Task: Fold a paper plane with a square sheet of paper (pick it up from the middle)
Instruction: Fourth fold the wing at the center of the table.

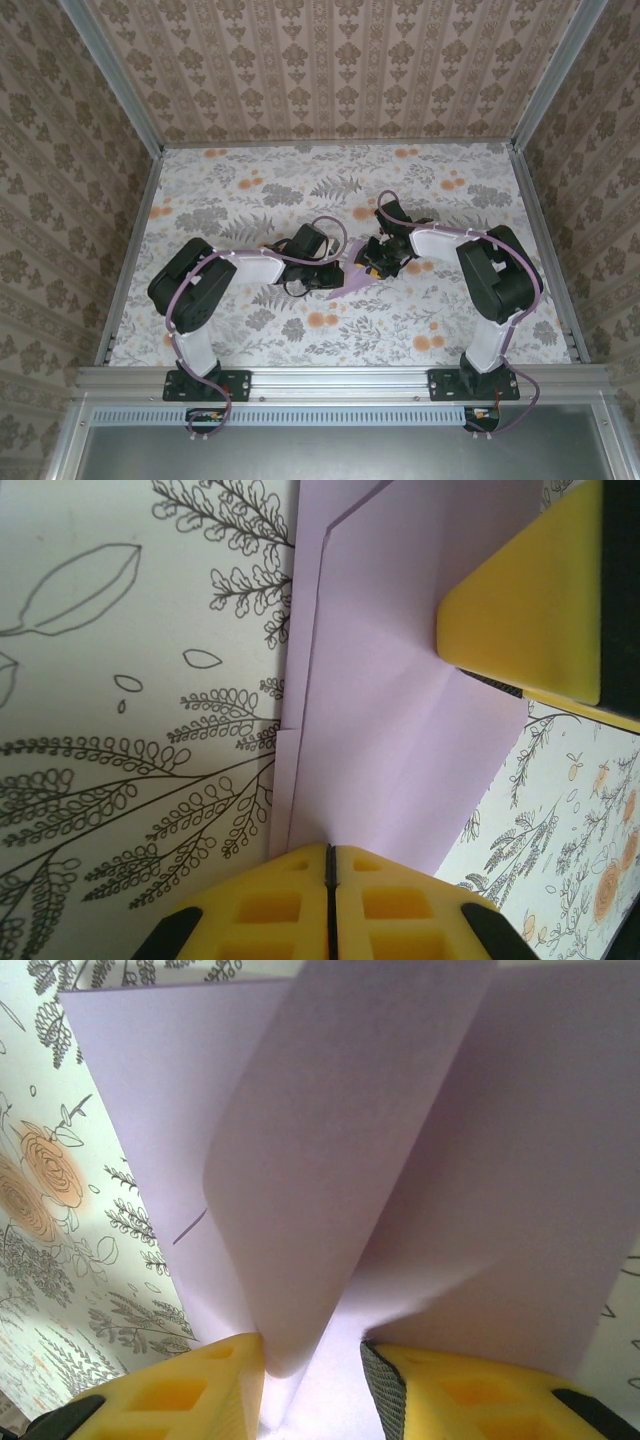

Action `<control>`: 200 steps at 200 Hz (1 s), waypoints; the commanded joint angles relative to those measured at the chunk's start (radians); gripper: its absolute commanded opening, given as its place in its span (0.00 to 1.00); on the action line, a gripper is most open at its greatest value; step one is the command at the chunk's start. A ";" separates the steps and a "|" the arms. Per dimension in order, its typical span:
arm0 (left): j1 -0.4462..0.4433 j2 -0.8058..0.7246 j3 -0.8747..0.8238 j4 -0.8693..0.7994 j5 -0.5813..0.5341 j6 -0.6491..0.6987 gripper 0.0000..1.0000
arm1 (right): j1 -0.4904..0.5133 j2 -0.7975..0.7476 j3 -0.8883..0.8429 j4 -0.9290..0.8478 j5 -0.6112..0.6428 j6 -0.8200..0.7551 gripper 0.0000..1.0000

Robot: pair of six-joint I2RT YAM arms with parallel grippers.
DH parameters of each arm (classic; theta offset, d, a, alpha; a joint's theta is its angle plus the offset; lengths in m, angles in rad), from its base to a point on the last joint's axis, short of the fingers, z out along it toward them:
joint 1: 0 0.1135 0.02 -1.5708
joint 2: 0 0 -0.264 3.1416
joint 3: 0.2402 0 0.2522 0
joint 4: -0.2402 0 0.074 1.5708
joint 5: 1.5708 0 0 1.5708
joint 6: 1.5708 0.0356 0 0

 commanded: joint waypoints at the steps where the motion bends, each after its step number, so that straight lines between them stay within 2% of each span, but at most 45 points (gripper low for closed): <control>1: 0.006 0.029 0.019 -0.042 -0.015 -0.001 0.09 | 0.008 0.174 -0.085 -0.110 0.219 -0.004 0.40; 116: 0.006 0.048 0.040 -0.132 -0.030 0.015 0.05 | 0.013 0.187 -0.073 -0.118 0.215 -0.003 0.40; 174: 0.000 0.069 0.067 -0.273 -0.055 0.054 0.00 | 0.013 0.051 -0.018 -0.158 0.161 -0.014 0.42; 200: -0.003 0.073 0.062 -0.295 -0.060 0.060 0.00 | 0.011 -0.056 0.049 -0.200 0.119 -0.084 0.45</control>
